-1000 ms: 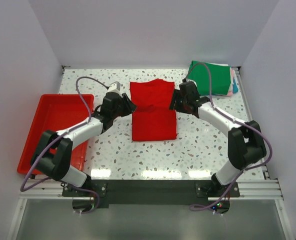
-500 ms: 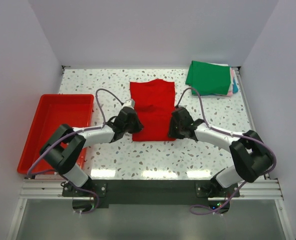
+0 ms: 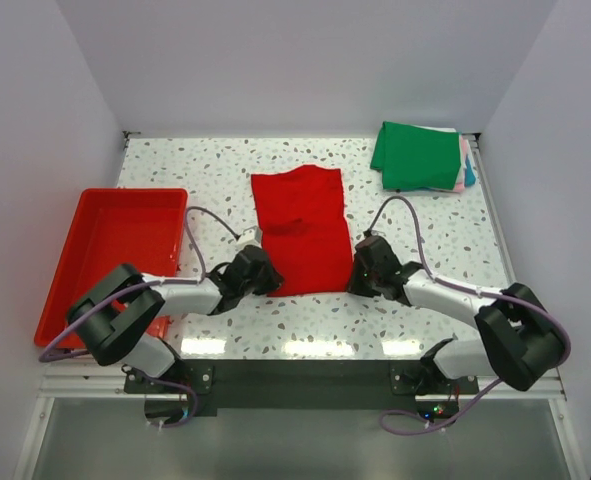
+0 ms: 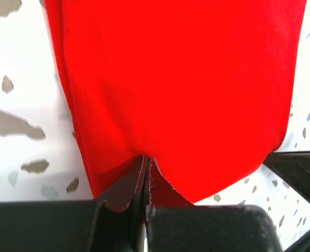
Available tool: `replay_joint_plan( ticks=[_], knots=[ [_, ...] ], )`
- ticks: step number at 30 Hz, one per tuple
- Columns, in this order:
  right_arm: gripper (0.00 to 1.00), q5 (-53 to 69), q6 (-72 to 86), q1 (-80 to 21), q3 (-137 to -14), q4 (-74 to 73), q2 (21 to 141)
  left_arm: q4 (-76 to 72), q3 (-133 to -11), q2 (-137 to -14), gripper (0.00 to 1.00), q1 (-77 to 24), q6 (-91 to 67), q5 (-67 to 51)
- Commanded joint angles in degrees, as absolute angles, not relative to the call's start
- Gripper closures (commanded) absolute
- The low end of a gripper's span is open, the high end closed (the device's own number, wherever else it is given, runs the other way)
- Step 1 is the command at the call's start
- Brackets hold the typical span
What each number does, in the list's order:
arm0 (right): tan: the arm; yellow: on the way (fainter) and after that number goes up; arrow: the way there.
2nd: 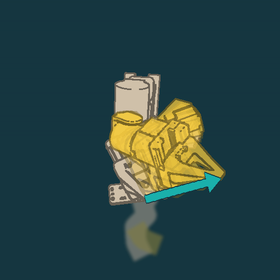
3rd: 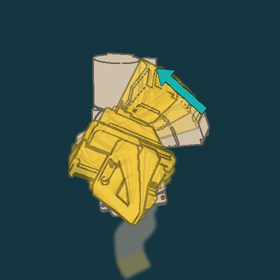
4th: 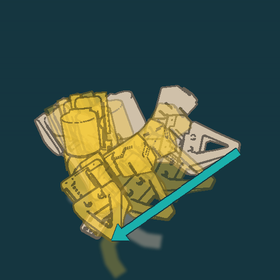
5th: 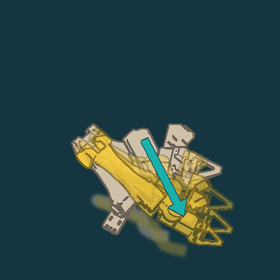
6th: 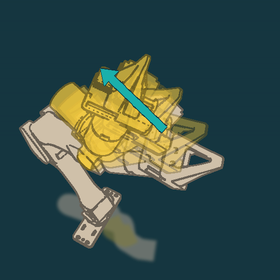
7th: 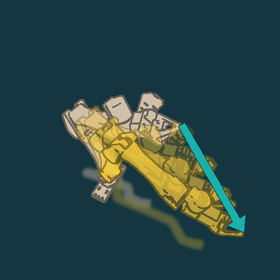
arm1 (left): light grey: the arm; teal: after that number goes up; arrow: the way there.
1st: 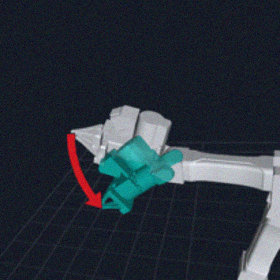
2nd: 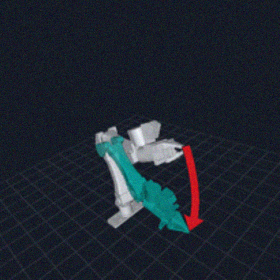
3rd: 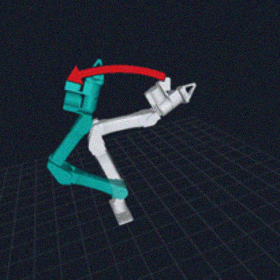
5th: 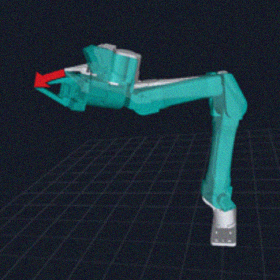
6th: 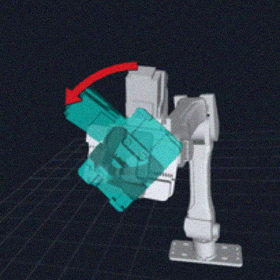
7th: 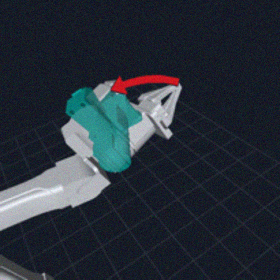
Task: Fold and stack the t-shirts
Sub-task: Fold the tshirt
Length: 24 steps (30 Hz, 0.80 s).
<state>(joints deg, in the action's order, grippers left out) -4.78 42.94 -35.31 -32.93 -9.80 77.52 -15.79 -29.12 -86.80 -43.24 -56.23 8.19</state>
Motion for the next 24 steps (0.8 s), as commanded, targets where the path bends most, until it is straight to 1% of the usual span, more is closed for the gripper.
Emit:
replay_joint_plan(
  ticks=[1, 4, 8, 12, 14, 17, 20, 21, 22, 24],
  knots=[
    [0.79, -5.10, 44.30, -36.30, -30.50, -10.45, 73.58, -10.20, -25.23, -85.35, 1.00, -44.91, -57.30, 9.93],
    [0.81, -5.18, 45.44, -37.96, -28.92, -11.68, 70.85, -9.05, -23.03, -83.07, 1.00, -45.53, -57.48, 10.02],
    [0.82, -7.28, 47.72, -43.67, -27.60, -14.85, 63.56, -5.47, -20.66, -74.72, 1.00, -45.88, -56.17, 9.32],
    [0.81, -9.58, 49.13, -47.72, -28.91, -18.89, 59.07, 1.73, -22.84, -66.81, 1.00, -45.79, -53.62, 9.31],
    [0.80, -11.59, 48.17, -47.72, -31.37, -20.74, 58.19, 4.20, -25.12, -63.99, 0.95, -45.79, -51.43, 9.58],
    [0.77, -13.80, 44.22, -47.38, -36.46, -18.47, 60.72, 3.78, -31.53, -66.08, 0.89, -45.36, -47.74, 9.93],
    [0.78, -8.28, 39.65, -44.58, -43.14, -12.14, 69.32, -1.73, -37.87, -73.72, 0.89, -43.34, -43.79, 6.87],
    [0.79, -6.96, 37.99, -43.95, -44.81, -9.00, 73.78, -3.15, -40.49, -75.83, 0.89, -41.76, -42.99, 5.72],
    [0.79, -4.42, 37.27, -43.51, -48.57, -8.01, 76.70, -4.56, -41.74, -80.03, 0.89, -40.70, -42.46, 4.23],
    [0.82, -1.34, 35.96, -41.67, -52.36, -6.60, 81.63, -8.69, -44.19, -83.65, 0.92, -37.11, -41.57, -1.74]
  ],
)
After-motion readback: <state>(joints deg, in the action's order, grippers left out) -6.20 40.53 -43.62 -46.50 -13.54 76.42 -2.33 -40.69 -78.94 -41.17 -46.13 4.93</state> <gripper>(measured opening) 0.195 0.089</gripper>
